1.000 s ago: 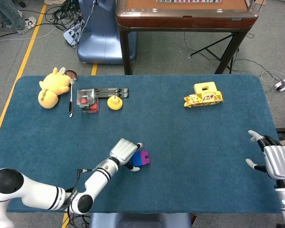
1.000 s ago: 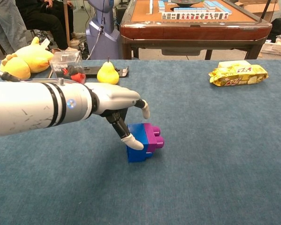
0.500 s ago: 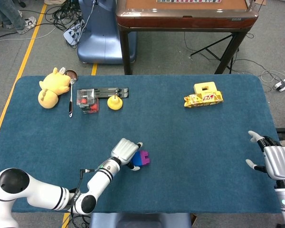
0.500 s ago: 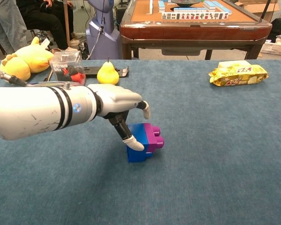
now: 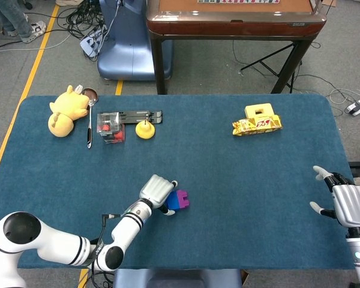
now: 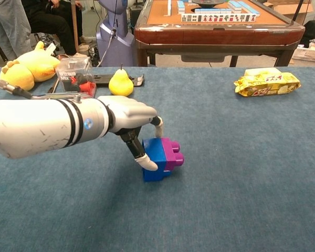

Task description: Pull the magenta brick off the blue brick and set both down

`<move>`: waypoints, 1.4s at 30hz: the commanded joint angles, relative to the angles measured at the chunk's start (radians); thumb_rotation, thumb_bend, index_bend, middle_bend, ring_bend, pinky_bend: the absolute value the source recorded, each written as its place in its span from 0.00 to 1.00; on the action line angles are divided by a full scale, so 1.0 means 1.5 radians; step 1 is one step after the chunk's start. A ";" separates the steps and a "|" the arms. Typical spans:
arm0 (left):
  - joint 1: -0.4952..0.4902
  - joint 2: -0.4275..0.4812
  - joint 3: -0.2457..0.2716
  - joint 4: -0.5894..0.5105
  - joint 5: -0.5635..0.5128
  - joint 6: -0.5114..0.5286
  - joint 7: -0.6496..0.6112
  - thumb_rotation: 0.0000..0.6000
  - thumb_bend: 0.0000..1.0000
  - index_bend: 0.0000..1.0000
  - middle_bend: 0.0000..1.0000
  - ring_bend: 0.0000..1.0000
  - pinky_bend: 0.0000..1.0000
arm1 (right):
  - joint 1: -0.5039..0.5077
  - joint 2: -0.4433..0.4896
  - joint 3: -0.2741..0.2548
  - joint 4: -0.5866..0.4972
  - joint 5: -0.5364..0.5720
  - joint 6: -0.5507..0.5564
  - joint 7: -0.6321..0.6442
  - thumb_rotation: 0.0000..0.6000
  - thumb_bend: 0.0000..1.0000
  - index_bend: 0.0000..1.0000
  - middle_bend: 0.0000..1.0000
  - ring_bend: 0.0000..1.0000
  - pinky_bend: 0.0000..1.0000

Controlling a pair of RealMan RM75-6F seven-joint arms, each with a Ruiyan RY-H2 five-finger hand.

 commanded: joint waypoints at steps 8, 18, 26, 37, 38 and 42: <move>0.007 -0.004 0.006 0.004 0.014 0.013 0.005 0.61 0.00 0.30 1.00 0.92 1.00 | 0.000 -0.002 0.000 0.004 0.001 -0.001 0.003 1.00 0.00 0.21 0.36 0.27 0.44; 0.011 -0.004 0.004 0.004 0.017 0.013 0.012 0.66 0.00 0.32 1.00 0.92 1.00 | 0.001 -0.005 -0.001 0.006 0.002 -0.005 0.005 1.00 0.00 0.21 0.36 0.27 0.44; 0.007 -0.007 0.003 0.006 0.006 0.006 0.024 0.66 0.00 0.36 1.00 0.92 1.00 | 0.000 -0.005 -0.001 0.008 0.002 -0.004 0.006 1.00 0.00 0.21 0.36 0.27 0.44; 0.007 -0.016 0.001 0.018 0.007 0.004 0.026 0.66 0.00 0.39 1.00 0.91 1.00 | 0.001 -0.007 -0.002 0.012 0.003 -0.006 0.010 1.00 0.00 0.21 0.36 0.27 0.44; 0.007 -0.016 0.001 0.019 0.008 0.004 0.026 0.66 0.00 0.40 1.00 0.91 1.00 | 0.001 -0.007 -0.002 0.012 0.003 -0.006 0.011 1.00 0.00 0.21 0.36 0.27 0.44; 0.009 -0.019 0.001 0.024 0.010 0.002 0.024 0.66 0.00 0.41 1.00 0.92 1.00 | 0.000 -0.008 -0.002 0.013 0.003 -0.006 0.012 1.00 0.00 0.21 0.36 0.27 0.44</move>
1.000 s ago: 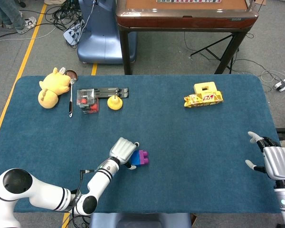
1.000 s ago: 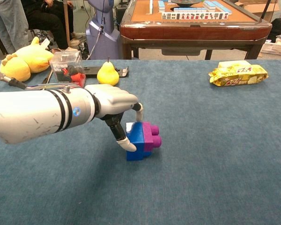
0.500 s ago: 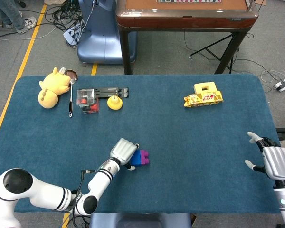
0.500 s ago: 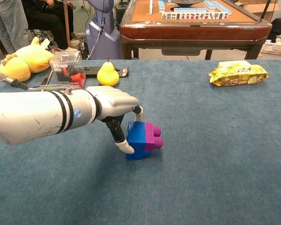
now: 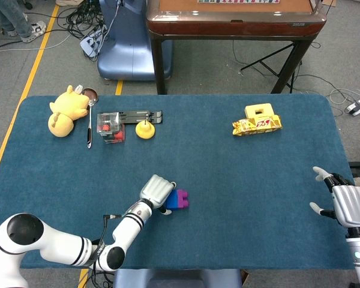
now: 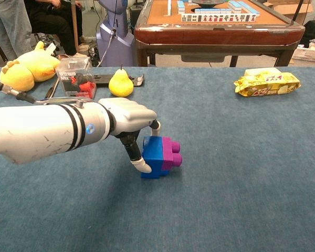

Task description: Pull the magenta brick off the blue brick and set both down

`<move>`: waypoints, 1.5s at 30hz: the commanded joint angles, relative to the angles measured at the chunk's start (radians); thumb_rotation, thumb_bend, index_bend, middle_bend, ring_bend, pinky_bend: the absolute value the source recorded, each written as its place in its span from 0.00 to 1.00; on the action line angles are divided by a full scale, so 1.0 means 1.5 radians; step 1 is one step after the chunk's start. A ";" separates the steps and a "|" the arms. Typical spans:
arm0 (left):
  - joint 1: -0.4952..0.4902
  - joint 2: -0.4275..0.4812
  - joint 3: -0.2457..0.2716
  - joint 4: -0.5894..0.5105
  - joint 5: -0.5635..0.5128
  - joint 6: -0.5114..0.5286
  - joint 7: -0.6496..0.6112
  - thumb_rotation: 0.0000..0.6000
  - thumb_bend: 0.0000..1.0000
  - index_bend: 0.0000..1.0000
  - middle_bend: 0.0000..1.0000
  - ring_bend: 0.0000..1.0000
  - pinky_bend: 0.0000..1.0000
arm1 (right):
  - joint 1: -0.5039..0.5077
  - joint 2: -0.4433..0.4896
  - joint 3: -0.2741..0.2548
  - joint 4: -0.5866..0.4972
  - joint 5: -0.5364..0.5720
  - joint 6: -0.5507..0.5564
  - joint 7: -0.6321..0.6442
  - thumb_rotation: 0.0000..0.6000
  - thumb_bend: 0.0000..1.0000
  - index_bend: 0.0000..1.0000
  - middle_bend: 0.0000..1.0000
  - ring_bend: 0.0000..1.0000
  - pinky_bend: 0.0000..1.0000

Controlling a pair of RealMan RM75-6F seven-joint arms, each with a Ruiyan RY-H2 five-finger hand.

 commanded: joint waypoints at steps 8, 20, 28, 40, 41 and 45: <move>0.007 -0.008 -0.002 0.013 0.013 -0.001 -0.010 0.66 0.00 0.45 1.00 0.92 1.00 | 0.000 -0.002 0.000 0.002 0.001 -0.001 0.002 1.00 0.00 0.21 0.36 0.27 0.44; 0.028 -0.016 -0.001 0.027 0.061 0.002 -0.039 0.79 0.00 0.56 1.00 0.92 1.00 | 0.001 -0.004 0.000 0.005 0.001 -0.003 0.004 1.00 0.00 0.21 0.36 0.27 0.44; 0.046 -0.018 -0.001 0.032 0.101 0.001 -0.063 0.79 0.00 0.58 1.00 0.92 1.00 | 0.001 -0.004 0.000 0.005 0.001 -0.003 0.006 1.00 0.00 0.21 0.36 0.27 0.44; 0.087 -0.001 -0.005 0.023 0.162 -0.005 -0.128 0.78 0.00 0.61 1.00 0.92 1.00 | 0.008 -0.009 0.004 0.005 -0.004 -0.003 0.007 1.00 0.00 0.22 0.37 0.28 0.44; 0.090 0.000 -0.007 0.021 0.165 -0.005 -0.136 0.78 0.00 0.62 1.00 0.92 1.00 | 0.009 -0.008 0.005 0.004 -0.005 -0.003 0.007 1.00 0.00 0.22 0.37 0.28 0.44; 0.109 0.009 -0.016 0.016 0.183 -0.003 -0.170 0.78 0.01 0.63 1.00 0.92 1.00 | 0.012 -0.010 0.011 0.000 -0.014 0.008 0.017 1.00 0.00 0.23 0.40 0.31 0.52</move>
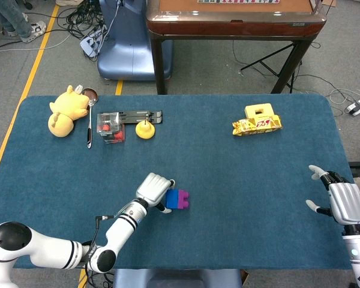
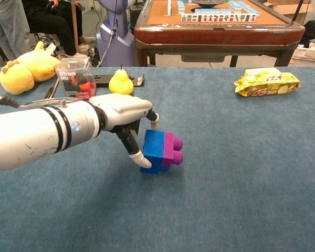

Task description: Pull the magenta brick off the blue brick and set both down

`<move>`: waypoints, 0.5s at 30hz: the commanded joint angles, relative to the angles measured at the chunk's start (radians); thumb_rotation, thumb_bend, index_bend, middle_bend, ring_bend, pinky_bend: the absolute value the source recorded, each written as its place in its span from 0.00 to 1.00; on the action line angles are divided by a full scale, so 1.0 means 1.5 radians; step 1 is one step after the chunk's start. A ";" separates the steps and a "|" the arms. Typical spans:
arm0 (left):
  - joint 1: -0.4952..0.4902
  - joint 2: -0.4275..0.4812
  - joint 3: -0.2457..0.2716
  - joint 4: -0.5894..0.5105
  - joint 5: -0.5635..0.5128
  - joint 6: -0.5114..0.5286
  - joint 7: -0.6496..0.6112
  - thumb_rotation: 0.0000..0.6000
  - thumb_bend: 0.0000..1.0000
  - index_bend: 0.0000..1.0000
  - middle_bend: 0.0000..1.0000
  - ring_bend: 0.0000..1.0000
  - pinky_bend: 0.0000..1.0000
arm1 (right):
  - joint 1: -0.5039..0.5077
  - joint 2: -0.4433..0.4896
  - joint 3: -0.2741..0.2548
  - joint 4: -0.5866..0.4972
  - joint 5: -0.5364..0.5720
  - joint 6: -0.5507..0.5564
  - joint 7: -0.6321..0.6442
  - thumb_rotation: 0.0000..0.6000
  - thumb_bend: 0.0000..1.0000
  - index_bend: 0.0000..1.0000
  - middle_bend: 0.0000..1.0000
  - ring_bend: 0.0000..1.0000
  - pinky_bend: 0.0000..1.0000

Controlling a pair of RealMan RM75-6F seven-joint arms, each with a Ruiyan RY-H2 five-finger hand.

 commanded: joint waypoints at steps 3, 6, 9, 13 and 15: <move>0.025 0.012 -0.016 -0.010 0.019 0.004 -0.043 0.82 0.01 0.63 1.00 0.92 1.00 | 0.009 -0.003 0.009 -0.010 -0.018 0.013 0.023 1.00 0.00 0.26 0.46 0.41 0.66; 0.034 0.015 -0.025 -0.015 0.026 0.008 -0.061 0.86 0.01 0.63 1.00 0.92 1.00 | 0.021 0.001 0.012 -0.027 -0.027 0.004 0.029 1.00 0.00 0.28 0.60 0.60 0.79; 0.040 0.017 -0.034 -0.021 0.024 0.009 -0.071 0.89 0.01 0.63 1.00 0.93 1.00 | 0.038 0.006 0.016 -0.049 -0.031 -0.014 0.017 1.00 0.00 0.29 0.74 0.74 0.90; 0.046 0.018 -0.047 -0.027 0.015 0.006 -0.084 0.90 0.02 0.64 1.00 0.93 1.00 | 0.063 0.007 0.026 -0.081 -0.029 -0.040 0.009 1.00 0.00 0.30 0.88 0.88 0.99; 0.048 0.018 -0.053 -0.030 0.012 0.005 -0.091 0.90 0.02 0.64 1.00 0.93 1.00 | 0.075 0.007 0.033 -0.091 -0.026 -0.052 0.004 1.00 0.00 0.31 0.92 0.93 1.00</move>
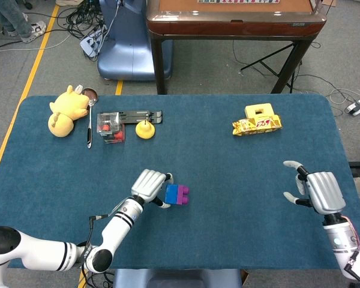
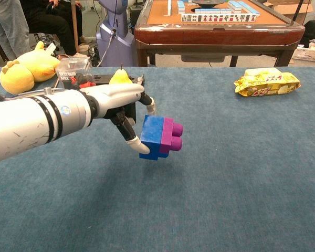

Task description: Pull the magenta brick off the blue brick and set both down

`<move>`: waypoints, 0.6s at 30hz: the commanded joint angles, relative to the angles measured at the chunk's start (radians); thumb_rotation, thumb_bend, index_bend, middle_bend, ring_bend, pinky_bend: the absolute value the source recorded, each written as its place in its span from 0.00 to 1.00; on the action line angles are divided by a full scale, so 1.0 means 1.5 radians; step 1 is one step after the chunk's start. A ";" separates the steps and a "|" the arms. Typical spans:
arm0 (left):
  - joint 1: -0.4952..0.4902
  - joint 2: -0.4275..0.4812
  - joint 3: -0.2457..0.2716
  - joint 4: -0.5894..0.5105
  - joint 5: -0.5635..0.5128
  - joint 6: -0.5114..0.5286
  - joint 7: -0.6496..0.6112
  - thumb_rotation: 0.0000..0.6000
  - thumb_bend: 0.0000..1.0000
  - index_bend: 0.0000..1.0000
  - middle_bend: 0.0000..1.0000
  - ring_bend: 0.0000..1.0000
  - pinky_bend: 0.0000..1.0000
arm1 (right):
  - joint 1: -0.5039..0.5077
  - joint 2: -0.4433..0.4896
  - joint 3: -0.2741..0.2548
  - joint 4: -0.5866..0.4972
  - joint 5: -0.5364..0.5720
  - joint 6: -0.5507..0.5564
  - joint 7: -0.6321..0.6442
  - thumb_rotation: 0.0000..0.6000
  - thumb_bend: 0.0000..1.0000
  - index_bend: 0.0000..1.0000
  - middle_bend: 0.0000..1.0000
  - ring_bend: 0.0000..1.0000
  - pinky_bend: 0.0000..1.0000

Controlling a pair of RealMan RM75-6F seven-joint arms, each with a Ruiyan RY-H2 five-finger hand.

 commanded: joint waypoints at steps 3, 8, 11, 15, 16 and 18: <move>0.006 0.000 -0.018 -0.006 -0.012 -0.007 -0.023 0.89 0.02 0.64 1.00 0.93 1.00 | 0.036 -0.003 0.018 -0.028 0.008 -0.035 -0.028 1.00 0.00 0.32 0.97 0.97 1.00; 0.013 0.001 -0.035 -0.007 -0.016 -0.017 -0.052 0.89 0.02 0.64 1.00 0.93 1.00 | 0.065 -0.013 0.028 -0.047 0.017 -0.064 -0.042 1.00 0.00 0.32 0.98 0.98 1.00; 0.018 0.002 -0.044 -0.009 -0.026 -0.019 -0.068 0.90 0.02 0.64 1.00 0.93 1.00 | 0.082 -0.020 0.032 -0.055 0.020 -0.080 -0.047 1.00 0.00 0.32 0.98 0.99 1.00; 0.023 0.001 -0.054 -0.008 -0.041 -0.011 -0.077 0.89 0.02 0.64 1.00 0.93 1.00 | 0.104 -0.031 0.037 -0.065 0.027 -0.102 -0.057 1.00 0.00 0.32 0.99 0.99 1.00; 0.024 -0.001 -0.057 -0.007 -0.045 -0.007 -0.079 0.89 0.02 0.64 1.00 0.93 1.00 | 0.110 -0.034 0.038 -0.069 0.030 -0.109 -0.058 1.00 0.00 0.32 0.99 0.99 1.00; 0.026 -0.005 -0.062 -0.004 -0.048 0.001 -0.082 0.89 0.02 0.64 1.00 0.93 1.00 | 0.120 -0.039 0.041 -0.077 0.035 -0.119 -0.056 1.00 0.00 0.32 1.00 1.00 1.00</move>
